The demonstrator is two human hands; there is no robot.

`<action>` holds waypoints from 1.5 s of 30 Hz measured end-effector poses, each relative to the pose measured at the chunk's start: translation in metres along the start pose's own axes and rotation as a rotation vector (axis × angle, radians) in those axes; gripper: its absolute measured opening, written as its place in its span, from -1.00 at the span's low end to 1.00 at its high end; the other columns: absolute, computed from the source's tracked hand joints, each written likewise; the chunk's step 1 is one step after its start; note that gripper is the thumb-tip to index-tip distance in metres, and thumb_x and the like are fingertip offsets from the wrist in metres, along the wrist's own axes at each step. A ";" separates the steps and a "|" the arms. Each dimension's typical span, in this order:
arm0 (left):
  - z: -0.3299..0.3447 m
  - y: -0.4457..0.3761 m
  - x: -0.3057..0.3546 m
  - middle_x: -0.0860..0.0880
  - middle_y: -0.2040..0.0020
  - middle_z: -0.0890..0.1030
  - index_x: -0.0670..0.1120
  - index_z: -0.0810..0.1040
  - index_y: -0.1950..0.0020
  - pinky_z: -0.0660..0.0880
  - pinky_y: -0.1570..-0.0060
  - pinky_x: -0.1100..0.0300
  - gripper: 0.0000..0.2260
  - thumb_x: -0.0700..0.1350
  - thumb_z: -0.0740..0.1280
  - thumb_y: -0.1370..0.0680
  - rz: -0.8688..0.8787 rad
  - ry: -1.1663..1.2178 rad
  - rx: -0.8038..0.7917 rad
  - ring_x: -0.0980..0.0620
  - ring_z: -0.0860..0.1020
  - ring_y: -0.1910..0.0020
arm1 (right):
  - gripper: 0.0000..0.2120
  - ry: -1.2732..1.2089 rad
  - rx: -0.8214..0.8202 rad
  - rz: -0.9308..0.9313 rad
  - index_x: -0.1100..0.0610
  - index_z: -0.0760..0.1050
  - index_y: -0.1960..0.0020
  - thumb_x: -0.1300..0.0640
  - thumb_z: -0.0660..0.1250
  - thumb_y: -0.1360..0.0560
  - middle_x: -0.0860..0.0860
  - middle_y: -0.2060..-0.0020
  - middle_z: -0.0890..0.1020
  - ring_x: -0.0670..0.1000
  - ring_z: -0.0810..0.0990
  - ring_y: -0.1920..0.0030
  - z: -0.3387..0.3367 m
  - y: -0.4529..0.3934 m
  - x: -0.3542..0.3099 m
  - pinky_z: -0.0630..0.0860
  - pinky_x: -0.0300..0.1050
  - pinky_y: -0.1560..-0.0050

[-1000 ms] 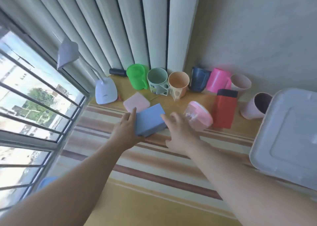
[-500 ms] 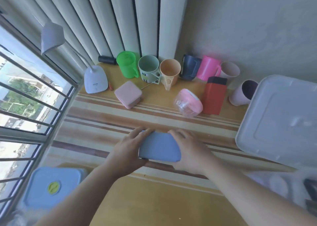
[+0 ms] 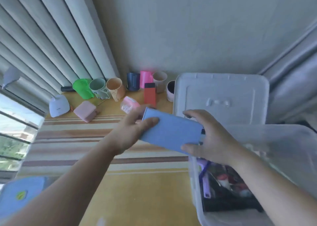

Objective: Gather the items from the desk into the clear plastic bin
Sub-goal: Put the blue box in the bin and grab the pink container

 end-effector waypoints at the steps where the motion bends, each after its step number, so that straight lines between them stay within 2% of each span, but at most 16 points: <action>1: 0.023 0.001 0.007 -0.15 -0.09 0.67 0.07 0.63 -0.16 0.58 -0.07 -0.10 -0.75 0.12 0.40 -0.53 -0.018 0.047 -0.010 -0.06 0.65 -0.04 | -0.14 0.054 0.006 -0.001 -0.25 0.28 -0.48 -0.28 0.54 -0.25 -0.29 -0.33 0.38 -0.26 0.38 -0.37 -0.013 0.019 0.008 0.37 -0.38 -0.25; 4: 0.093 0.007 0.019 -0.08 0.11 0.66 0.06 0.66 -0.10 0.53 0.21 0.04 -0.76 0.13 0.37 -0.52 -0.112 0.101 -0.038 -0.02 0.62 0.18 | 0.00 0.273 0.033 0.026 -0.23 0.12 -0.56 -0.32 0.56 -0.26 -0.16 -0.37 0.37 -0.07 0.41 -0.35 -0.045 0.075 0.034 0.50 -0.05 -0.22; 6: 0.136 0.011 0.022 -0.04 0.08 0.69 0.13 0.68 -0.10 0.53 0.17 0.05 -0.79 0.15 0.38 -0.53 -0.150 0.113 -0.061 -0.01 0.63 0.17 | -0.12 0.409 0.114 0.052 -0.18 0.20 -0.47 -0.30 0.52 -0.26 -0.09 -0.21 0.46 0.06 0.48 -0.22 -0.069 0.105 0.049 0.56 0.06 -0.10; 10: 0.206 0.014 0.026 -0.02 -0.11 0.71 0.23 0.63 -0.19 0.58 -0.03 -0.09 -0.70 0.20 0.36 -0.49 -0.179 0.046 -0.141 -0.08 0.68 -0.05 | -0.29 0.453 0.143 0.139 -0.14 0.25 -0.31 -0.25 0.46 -0.26 -0.07 -0.05 0.45 0.10 0.49 -0.05 -0.097 0.153 0.087 0.50 0.05 0.07; 13: 0.240 0.011 0.020 -0.09 -0.14 0.67 0.19 0.58 -0.20 0.60 0.01 -0.18 -0.59 0.24 0.43 -0.38 -0.229 -0.074 -0.189 -0.25 0.64 -0.13 | -0.33 0.289 0.090 0.191 -0.18 0.23 -0.26 -0.19 0.50 -0.29 -0.10 -0.09 0.39 0.05 0.48 -0.10 -0.100 0.181 0.128 0.54 0.02 0.03; 16: 0.267 0.014 0.000 -0.12 -0.09 0.61 0.01 0.51 -0.06 0.65 0.02 -0.11 -0.60 0.20 0.46 -0.37 -0.288 -0.324 -0.265 -0.17 0.65 -0.03 | -0.26 0.254 -0.048 0.262 -0.24 0.21 -0.33 -0.05 0.54 -0.29 -0.12 -0.25 0.32 0.08 0.45 -0.30 -0.085 0.200 0.167 0.56 0.10 -0.14; 18: 0.287 0.021 -0.024 -0.05 -0.11 0.58 0.02 0.45 -0.06 0.62 -0.01 -0.05 -0.64 0.22 0.41 -0.46 -0.274 -0.664 -0.403 -0.09 0.61 -0.03 | -0.23 0.304 -0.139 0.267 -0.23 0.22 -0.36 0.08 0.53 -0.29 -0.13 -0.30 0.29 0.09 0.45 -0.32 -0.064 0.207 0.184 0.57 0.08 -0.14; 20: 0.301 0.032 -0.039 -0.01 -0.23 0.53 0.07 0.39 -0.28 0.49 -0.06 0.06 -0.55 0.26 0.37 -0.51 -0.171 -0.949 -0.494 -0.07 0.54 -0.15 | -0.17 0.330 -0.197 0.290 -0.21 0.19 -0.42 0.13 0.51 -0.29 -0.13 -0.34 0.25 0.11 0.55 -0.17 -0.041 0.208 0.195 0.61 0.10 -0.05; 23: 0.305 0.041 -0.049 0.04 -0.49 0.34 0.12 0.08 -0.62 0.36 -0.36 0.04 -0.10 0.36 0.38 -0.39 0.040 -1.192 -0.472 -0.06 0.35 -0.42 | -0.14 0.341 -0.184 0.315 -0.18 0.11 -0.47 0.05 0.53 -0.33 -0.08 -0.36 0.22 0.17 0.58 -0.11 -0.013 0.200 0.201 0.62 0.13 0.02; 25: 0.300 0.043 -0.060 0.00 -0.45 0.36 0.09 0.01 -0.64 0.39 -0.35 -0.03 -0.04 0.31 0.41 -0.37 0.095 -1.385 -0.443 -0.13 0.39 -0.36 | -0.14 0.297 -0.184 0.297 -0.16 0.10 -0.50 0.05 0.53 -0.37 -0.09 -0.39 0.19 0.17 0.57 -0.15 0.004 0.193 0.196 0.59 0.08 0.01; 28: 0.297 0.047 -0.074 -0.07 -0.28 0.46 -0.03 0.12 -0.58 0.41 -0.26 -0.08 -0.14 0.20 0.44 -0.40 0.106 -1.573 -0.410 -0.17 0.47 -0.19 | -0.07 0.272 -0.290 0.275 -0.17 0.06 -0.58 -0.03 0.53 -0.38 -0.12 -0.44 0.16 0.11 0.54 -0.23 0.023 0.188 0.189 0.56 0.01 -0.05; 33: 0.298 0.049 -0.077 -0.12 -0.31 0.51 -0.09 0.19 -0.55 0.00 -0.52 -0.29 -0.10 0.38 0.33 -0.38 0.097 -1.606 -0.499 -0.21 0.40 -0.34 | -0.04 0.323 -0.462 0.292 -0.23 0.13 -0.56 -0.25 0.55 -0.29 -0.18 -0.43 0.25 0.02 0.53 -0.32 0.018 0.185 0.182 0.51 -0.02 -0.12; 37: 0.289 0.049 -0.052 -0.05 -0.19 0.57 0.03 0.48 -0.37 0.36 -0.31 -0.07 -0.33 0.43 0.31 -0.43 0.185 -1.400 -0.563 -0.16 0.49 -0.23 | -0.34 0.306 -0.472 0.284 -0.28 0.50 -0.27 -0.48 0.48 -0.25 -0.29 -0.16 0.42 -0.14 0.53 -0.20 0.003 0.168 0.168 0.50 -0.08 -0.18; 39: 0.262 0.044 -0.027 0.05 -0.26 0.55 0.12 0.53 -0.37 0.43 -0.24 0.06 -0.50 0.30 0.34 -0.49 0.256 -1.106 -0.451 0.01 0.45 -0.29 | -0.59 0.312 -0.338 0.250 -0.28 0.53 -0.04 -0.46 0.36 -0.31 -0.27 -0.03 0.49 -0.22 0.53 -0.03 -0.013 0.144 0.151 0.51 -0.17 -0.04; 41: 0.212 0.032 -0.008 0.12 -0.28 0.53 0.16 0.56 -0.34 0.45 -0.23 0.15 -0.59 0.19 0.35 -0.51 0.329 -0.903 -0.257 0.12 0.45 -0.27 | -0.71 0.287 -0.162 0.195 -0.21 0.57 -0.01 -0.33 0.30 -0.39 -0.26 0.03 0.53 -0.21 0.54 0.03 -0.024 0.113 0.129 0.53 -0.16 0.01; 45: 0.072 -0.009 -0.041 0.14 -0.31 0.46 0.20 0.55 -0.31 0.48 -0.26 0.03 -0.61 0.17 0.33 -0.48 0.172 -0.814 0.065 0.07 0.47 -0.27 | -0.91 0.337 0.105 0.015 -0.12 0.62 0.01 -0.01 0.40 -0.49 -0.33 0.09 0.47 -0.16 0.46 0.01 -0.014 0.037 0.076 0.45 -0.22 0.03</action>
Point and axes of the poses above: each hand's wrist, its own y-axis away from the middle knuckle, its own z-axis out of the palm, x = y × z, the point moved 10 cm from there along -y, towards the middle knuckle
